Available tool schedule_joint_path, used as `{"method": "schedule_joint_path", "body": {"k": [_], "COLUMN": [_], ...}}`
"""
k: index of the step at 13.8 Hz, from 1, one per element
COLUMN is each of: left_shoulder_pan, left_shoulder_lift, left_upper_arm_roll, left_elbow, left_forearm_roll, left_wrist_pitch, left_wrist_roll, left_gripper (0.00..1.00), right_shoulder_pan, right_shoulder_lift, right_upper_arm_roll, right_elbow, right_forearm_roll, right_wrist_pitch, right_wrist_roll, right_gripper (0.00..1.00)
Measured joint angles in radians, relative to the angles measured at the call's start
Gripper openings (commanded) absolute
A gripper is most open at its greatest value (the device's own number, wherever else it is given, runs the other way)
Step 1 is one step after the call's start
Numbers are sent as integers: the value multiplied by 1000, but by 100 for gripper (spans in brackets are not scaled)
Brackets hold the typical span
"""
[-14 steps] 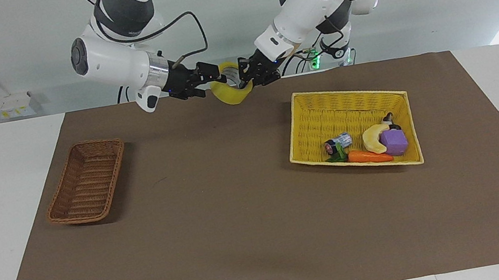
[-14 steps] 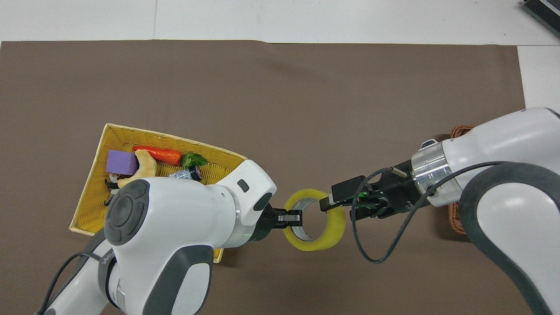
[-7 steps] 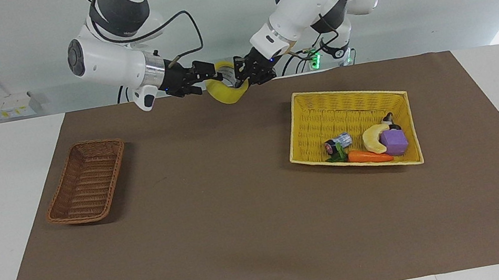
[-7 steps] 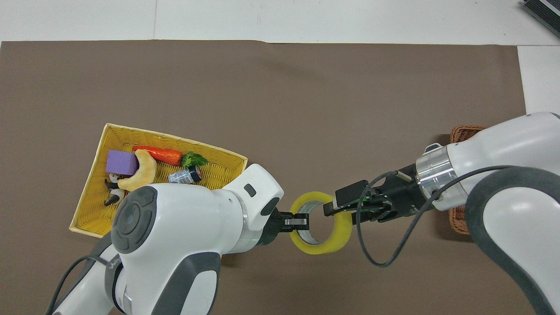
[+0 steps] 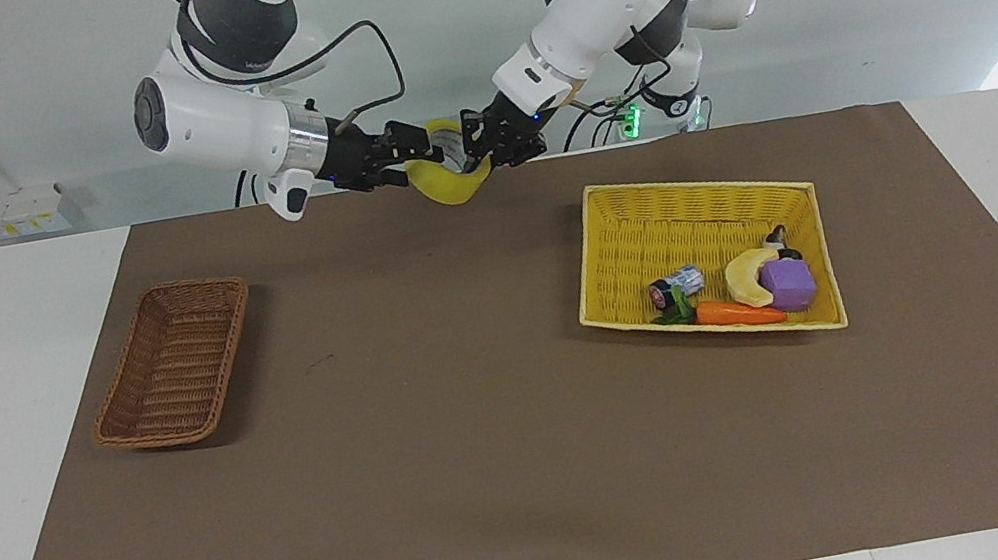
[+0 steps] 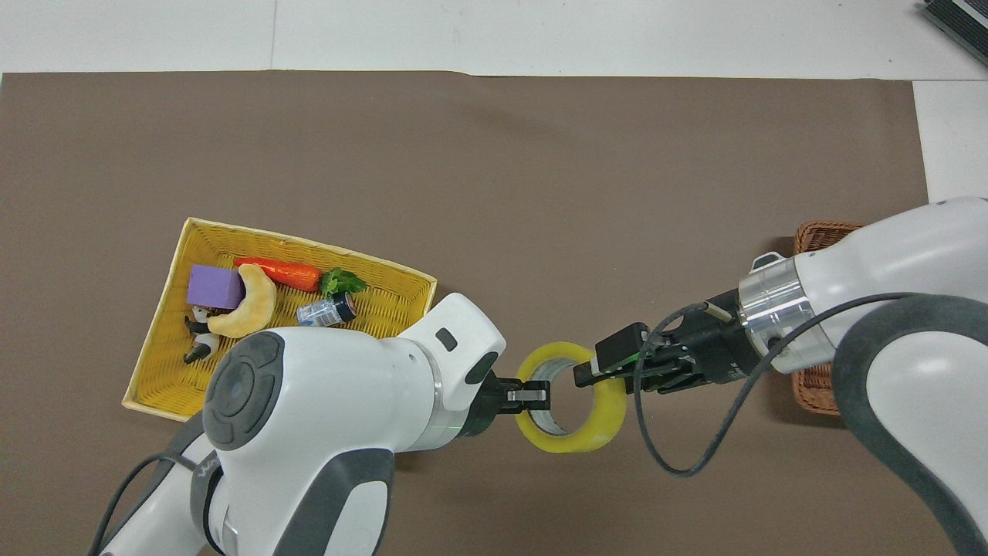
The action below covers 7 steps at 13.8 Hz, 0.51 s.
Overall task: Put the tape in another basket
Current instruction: 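Grasp the tape with the right gripper while the left gripper releases it, then carry the tape to the wicker basket with the right gripper while the left withdraws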
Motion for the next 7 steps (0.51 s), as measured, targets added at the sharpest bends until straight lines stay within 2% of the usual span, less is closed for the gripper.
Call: {"method": "schedule_joint_path", "body": {"k": [4, 7], "left_shoulder_pan": [7, 61], "left_shoulder_lift": [-25, -57], "left_upper_arm_roll": [20, 31], "left_elbow": [8, 7], "left_forearm_roll": [-53, -84], "left_wrist_pitch": [6, -34], "left_wrist_roll": [-7, -11], "left_gripper": [100, 100], "right_shoulder_pan": [-53, -103], "right_shoulder_lift": [19, 23], "right_upper_arm_roll": [-2, -3], "right_elbow": [41, 51], "right_forearm_roll": [-79, -153], "right_wrist_pitch": [-19, -20], "right_wrist_roll": [-1, -65], "right_gripper": [0, 0]}}
